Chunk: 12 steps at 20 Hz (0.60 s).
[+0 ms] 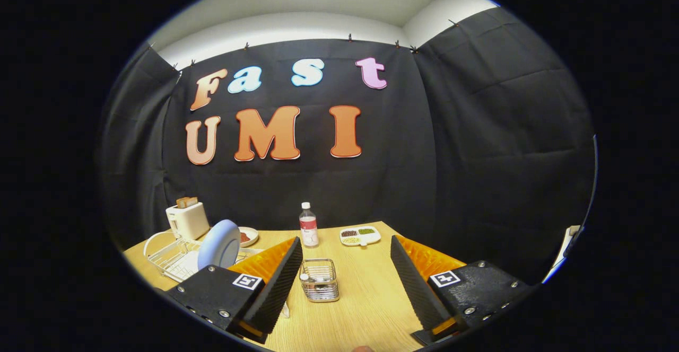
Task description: Take the plate from the dish rack, then take the spoon from the basket and place it into the plate.
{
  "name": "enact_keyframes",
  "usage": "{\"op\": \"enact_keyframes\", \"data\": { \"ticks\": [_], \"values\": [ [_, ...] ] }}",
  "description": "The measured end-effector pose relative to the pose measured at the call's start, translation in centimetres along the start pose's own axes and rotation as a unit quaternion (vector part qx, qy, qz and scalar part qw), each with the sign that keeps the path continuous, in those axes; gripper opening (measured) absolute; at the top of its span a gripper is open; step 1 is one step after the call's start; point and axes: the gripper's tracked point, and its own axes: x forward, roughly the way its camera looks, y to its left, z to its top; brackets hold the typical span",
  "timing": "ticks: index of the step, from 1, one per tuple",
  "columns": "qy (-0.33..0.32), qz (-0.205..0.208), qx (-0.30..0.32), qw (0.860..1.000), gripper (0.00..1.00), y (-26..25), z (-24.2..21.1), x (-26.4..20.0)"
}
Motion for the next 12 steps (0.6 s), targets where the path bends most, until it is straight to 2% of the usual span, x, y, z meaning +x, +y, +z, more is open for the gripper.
{"op": "enact_keyframes", "data": {
  "ticks": [4, 10, 12],
  "values": [
    [-0.008, 0.001, 0.038, 0.999, 0.99, 0.8, 0.9, -1.0],
    [-0.015, -0.014, 0.035, 0.999, 0.99, 1.0, 1.1, -0.9],
    [-0.005, 0.004, 0.036, 0.999, 0.98, 2.9, 0.6, -0.8]
  ]
}}
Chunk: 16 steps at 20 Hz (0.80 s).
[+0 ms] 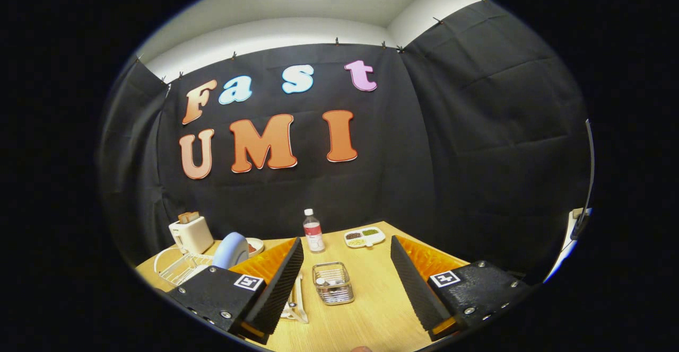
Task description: Take the plate from the dish rack, then take the spoon from the basket and place it into the plate.
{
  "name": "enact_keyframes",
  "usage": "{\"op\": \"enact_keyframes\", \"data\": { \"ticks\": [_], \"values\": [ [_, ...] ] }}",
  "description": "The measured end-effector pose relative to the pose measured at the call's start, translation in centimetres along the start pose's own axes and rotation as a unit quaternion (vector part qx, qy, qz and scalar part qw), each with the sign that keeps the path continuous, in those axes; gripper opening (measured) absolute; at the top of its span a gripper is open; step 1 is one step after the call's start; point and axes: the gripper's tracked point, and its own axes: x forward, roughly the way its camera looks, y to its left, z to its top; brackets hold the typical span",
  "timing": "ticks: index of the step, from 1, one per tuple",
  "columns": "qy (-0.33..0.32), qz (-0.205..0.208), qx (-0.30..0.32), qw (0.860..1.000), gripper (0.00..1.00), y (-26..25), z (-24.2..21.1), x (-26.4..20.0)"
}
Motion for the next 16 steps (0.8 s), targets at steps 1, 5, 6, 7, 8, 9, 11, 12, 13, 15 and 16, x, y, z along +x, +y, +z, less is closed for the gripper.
{"op": "enact_keyframes", "data": {
  "ticks": [1, 5, 6, 7, 8, 9, 11, 12, 13, 15, 16],
  "values": [
    [0.004, 0.012, -0.001, 1.0, 0.98, 1.3, -0.1, 0.2],
    [0.009, 0.039, -0.028, 0.999, 0.98, 5.7, -0.4, 1.7],
    [0.017, 0.048, -0.028, 0.998, 0.98, 7.2, -0.8, 2.1],
    [0.026, 0.063, -0.025, 0.997, 0.98, 9.0, -1.1, 2.4],
    [0.034, 0.077, -0.024, 0.996, 0.98, 11.0, -1.4, 2.8],
    [0.038, 0.088, -0.026, 0.995, 0.98, 12.7, -1.6, 3.5],
    [0.046, 0.1, -0.039, 0.993, 0.98, 15.7, -2.4, 5.1],
    [0.057, 0.102, -0.045, 0.992, 0.98, 17.0, -3.4, 6.0],
    [0.072, 0.102, -0.05, 0.991, 0.98, 18.0, -4.6, 6.8],
    [0.109, 0.097, -0.057, 0.988, 0.99, 19.5, -7.0, 8.4],
    [0.127, 0.092, -0.061, 0.986, 0.99, 20.0, -8.3, 9.0]
  ]
}}
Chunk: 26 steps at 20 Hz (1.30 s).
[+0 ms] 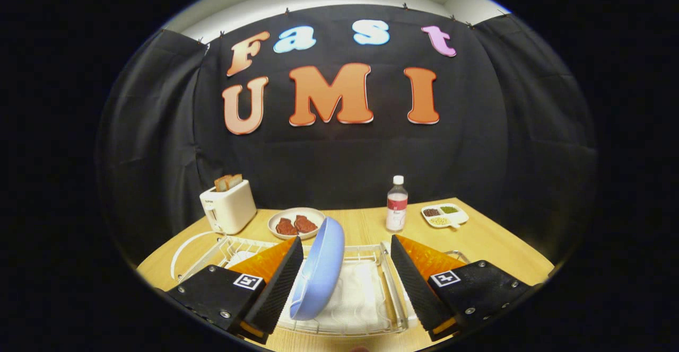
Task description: Take the plate from the dish rack, then take the spoon from the basket and place it into the plate.
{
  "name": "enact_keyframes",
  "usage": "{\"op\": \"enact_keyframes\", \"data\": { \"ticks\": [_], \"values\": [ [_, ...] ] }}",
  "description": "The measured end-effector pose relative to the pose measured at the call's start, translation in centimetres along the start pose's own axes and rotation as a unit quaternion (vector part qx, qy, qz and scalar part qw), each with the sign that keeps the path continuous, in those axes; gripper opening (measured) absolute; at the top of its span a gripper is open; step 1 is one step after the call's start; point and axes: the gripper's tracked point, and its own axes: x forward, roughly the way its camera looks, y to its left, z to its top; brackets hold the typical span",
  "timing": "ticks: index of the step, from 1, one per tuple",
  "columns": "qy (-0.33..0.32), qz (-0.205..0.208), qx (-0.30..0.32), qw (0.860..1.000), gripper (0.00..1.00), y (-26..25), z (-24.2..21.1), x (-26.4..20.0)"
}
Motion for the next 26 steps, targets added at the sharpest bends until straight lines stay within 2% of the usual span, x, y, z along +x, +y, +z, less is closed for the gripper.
{"op": "enact_keyframes", "data": {
  "ticks": [3, 5, 6, 7, 9, 12, 21, 26],
  "values": [
    [0.044, -0.006, 0.007, 0.999, 0.99, 0.9, -2.0, 2.2],
    [0.072, -0.009, 0.021, 0.997, 0.91, 1.4, -3.0, 3.1],
    [0.085, -0.013, 0.028, 0.996, 0.77, 1.3, -3.5, 3.4],
    [0.092, -0.021, 0.034, 0.995, 0.69, 1.1, -3.7, 3.8],
    [0.098, -0.042, 0.042, 0.993, 0.38, 0.6, -3.8, 4.4],
    [0.097, -0.089, 0.024, 0.991, 0.26, -0.7, -3.0, 4.2],
    [0.05, -0.122, -0.071, 0.989, 0.24, 0.3, 1.1, 3.6],
    [0.038, -0.12, -0.058, 0.99, 0.24, -0.6, 2.5, 2.0]
  ]
}}
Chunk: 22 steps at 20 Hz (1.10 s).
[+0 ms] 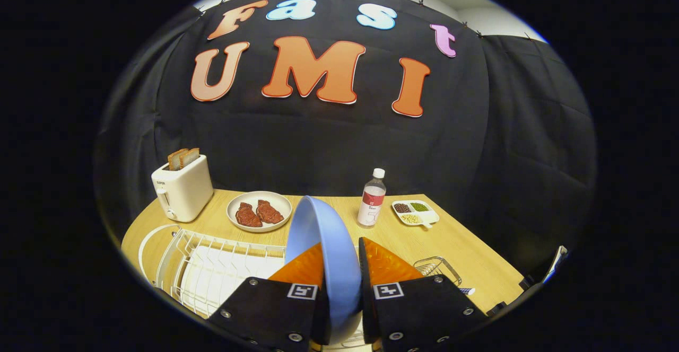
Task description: Take the plate from the dish rack, then take the spoon from the basket and place it into the plate.
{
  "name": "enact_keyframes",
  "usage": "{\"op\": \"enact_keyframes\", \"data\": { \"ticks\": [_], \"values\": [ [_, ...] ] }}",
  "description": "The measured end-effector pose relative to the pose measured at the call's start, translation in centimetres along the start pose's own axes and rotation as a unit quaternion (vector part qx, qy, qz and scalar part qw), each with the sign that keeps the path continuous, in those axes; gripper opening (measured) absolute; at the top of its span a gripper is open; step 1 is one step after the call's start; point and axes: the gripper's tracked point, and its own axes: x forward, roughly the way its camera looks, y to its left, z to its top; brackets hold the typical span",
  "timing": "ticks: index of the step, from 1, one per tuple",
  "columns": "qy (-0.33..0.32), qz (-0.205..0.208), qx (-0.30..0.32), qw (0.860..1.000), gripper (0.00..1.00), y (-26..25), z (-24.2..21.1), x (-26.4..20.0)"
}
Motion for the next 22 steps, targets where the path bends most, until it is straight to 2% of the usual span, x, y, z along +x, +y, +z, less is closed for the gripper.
{"op": "enact_keyframes", "data": {
  "ticks": [5, 12, 19, 22],
  "values": [
    [-0.005, 0.018, 0.034, 0.999, 0.24, -2.6, -0.1, -3.1],
    [-0.007, 0.084, 0.134, 0.987, 0.24, -5.8, -1.9, -10.2],
    [0.003, 0.113, 0.215, 0.97, 0.24, -8.8, -8.1, -15.5],
    [0.025, 0.127, 0.258, 0.957, 0.24, -9.2, -11.9, -16.4]
  ]
}}
